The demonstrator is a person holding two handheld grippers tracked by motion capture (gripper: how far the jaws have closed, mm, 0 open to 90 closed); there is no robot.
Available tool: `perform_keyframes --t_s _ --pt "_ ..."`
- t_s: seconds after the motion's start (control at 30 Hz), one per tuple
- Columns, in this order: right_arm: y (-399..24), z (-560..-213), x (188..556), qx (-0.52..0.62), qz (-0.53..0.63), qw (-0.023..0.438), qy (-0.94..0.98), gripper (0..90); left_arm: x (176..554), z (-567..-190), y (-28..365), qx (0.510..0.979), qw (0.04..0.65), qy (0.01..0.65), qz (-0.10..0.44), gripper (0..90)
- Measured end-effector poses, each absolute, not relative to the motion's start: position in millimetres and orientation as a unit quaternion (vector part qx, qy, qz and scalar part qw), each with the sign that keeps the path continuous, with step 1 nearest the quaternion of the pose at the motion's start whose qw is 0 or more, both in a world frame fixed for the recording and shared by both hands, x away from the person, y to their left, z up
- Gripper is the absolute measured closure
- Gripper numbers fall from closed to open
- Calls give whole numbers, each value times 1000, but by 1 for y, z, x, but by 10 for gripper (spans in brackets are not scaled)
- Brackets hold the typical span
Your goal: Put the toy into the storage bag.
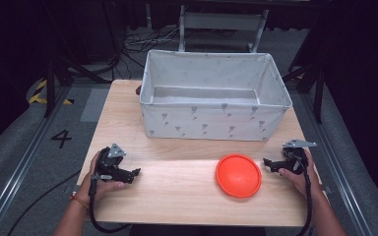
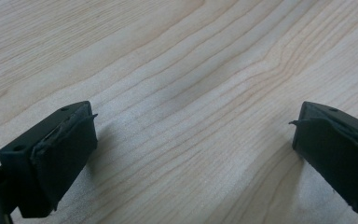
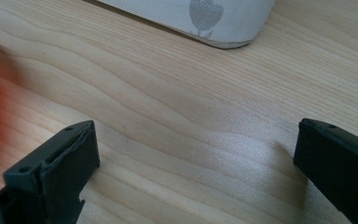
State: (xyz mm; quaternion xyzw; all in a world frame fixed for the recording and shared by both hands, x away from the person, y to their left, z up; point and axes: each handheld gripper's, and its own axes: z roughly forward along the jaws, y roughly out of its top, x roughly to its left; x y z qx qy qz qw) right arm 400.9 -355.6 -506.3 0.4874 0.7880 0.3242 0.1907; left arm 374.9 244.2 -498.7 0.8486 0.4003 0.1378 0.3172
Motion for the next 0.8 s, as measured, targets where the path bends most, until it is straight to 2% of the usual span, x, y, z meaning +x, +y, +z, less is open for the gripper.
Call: perform_keyframes --t_s 0.33,0.47,0.53,0.63,0.7,0.8 --pt "-359 -505 401 485 322 183 792 24 376 -499 245 848 317 403 137 1" --pt "-360 -500 396 471 333 177 798 214 376 -499 245 848 317 403 137 1" --pt "-360 -498 394 463 342 165 801 173 376 -499 245 848 317 402 137 1" --pt "-360 -496 392 460 346 162 801 196 376 -499 246 848 317 402 137 2" --pt "-359 -487 386 442 370 153 803 166 376 -499 246 848 317 403 137 2" --pt "-353 -479 380 427 388 147 803 166 375 -499 245 846 317 407 138 2"
